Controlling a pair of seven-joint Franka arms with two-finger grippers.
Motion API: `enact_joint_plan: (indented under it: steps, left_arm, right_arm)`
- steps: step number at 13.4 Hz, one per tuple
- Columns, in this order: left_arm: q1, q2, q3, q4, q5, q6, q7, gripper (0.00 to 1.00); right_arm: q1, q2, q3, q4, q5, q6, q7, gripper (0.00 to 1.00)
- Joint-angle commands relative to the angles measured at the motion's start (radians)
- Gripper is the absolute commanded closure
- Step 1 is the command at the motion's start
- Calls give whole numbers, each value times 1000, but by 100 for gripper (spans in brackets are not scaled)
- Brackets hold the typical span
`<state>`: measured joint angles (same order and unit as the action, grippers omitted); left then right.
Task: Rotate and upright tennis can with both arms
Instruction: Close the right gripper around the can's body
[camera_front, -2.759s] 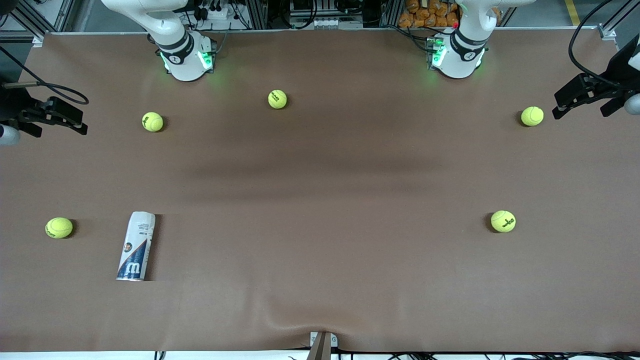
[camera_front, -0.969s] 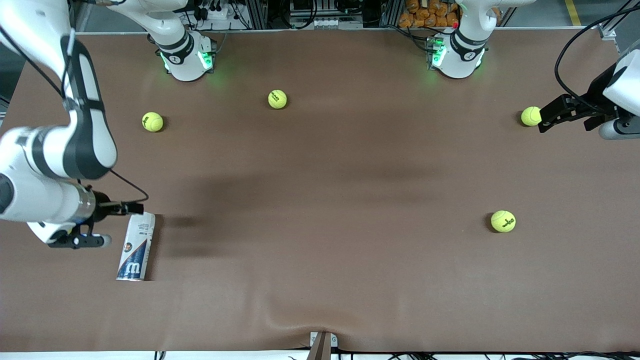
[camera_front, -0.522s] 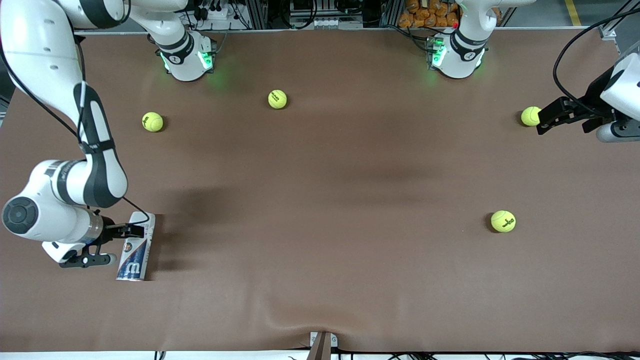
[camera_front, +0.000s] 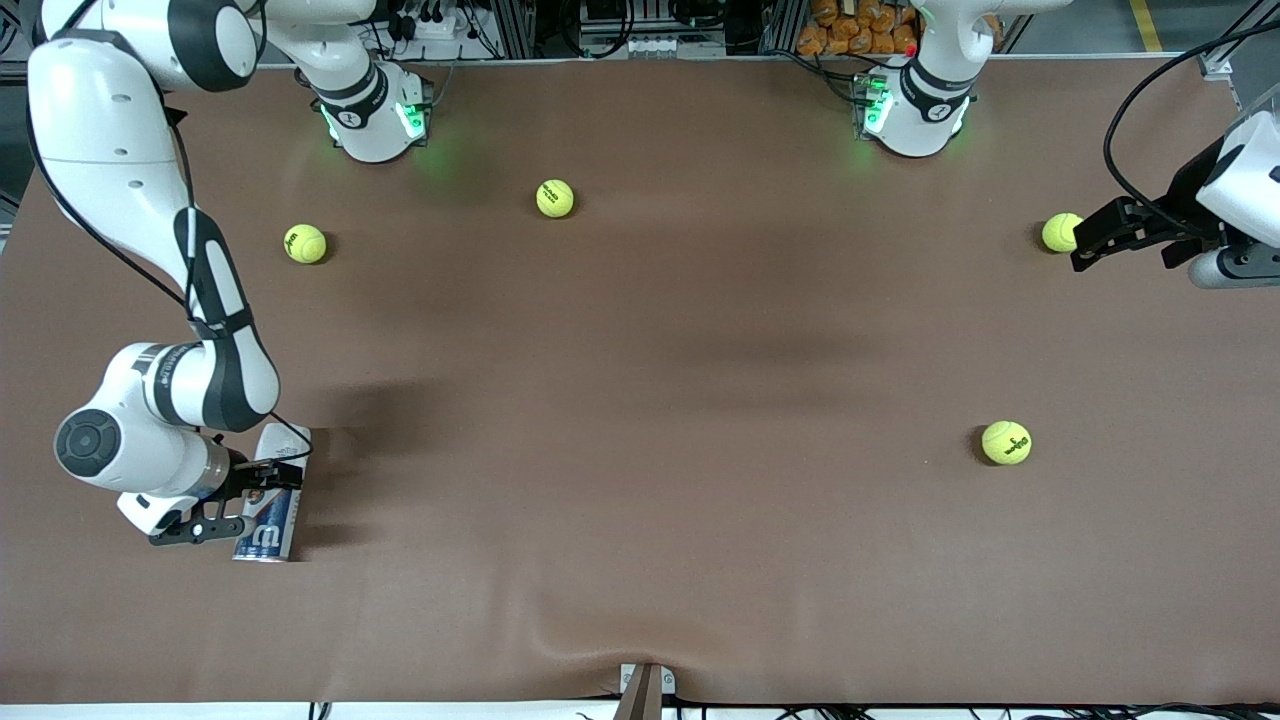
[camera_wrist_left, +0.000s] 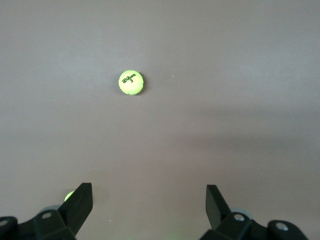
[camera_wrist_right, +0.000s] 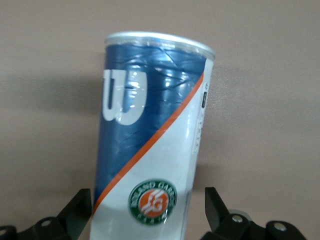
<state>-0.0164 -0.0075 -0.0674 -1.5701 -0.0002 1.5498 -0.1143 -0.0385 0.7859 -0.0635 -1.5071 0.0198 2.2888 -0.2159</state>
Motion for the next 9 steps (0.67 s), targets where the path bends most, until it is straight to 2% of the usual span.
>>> enact_joint_plan:
  steps: [1,5,6,7,8,9]
  left_arm:
    - [0,11,0,21,-17,3,8,0]
    - [0,14,0,19,-17,7,8,0]
    - [0,14,0,19,-17,7,8,0]
    - [-2,14,0,19,-17,7,8,0]
    - [-2,15,0,19,-17,7,8,0]
    - [-2,15,0,19,-17,7,8,0]
  right_arm:
    - [-18,26,11,25,6,9,-22,0]
    - [-20,41,13,25,11,18,-17,0]
    - [-20,41,13,25,17,29,-16,8]
    - [-20,41,13,25,22,31,-14,29]
    - [-20,39,13,28,23,29,-14,36]
    - [-18,35,13,30,23,25,-17,35]
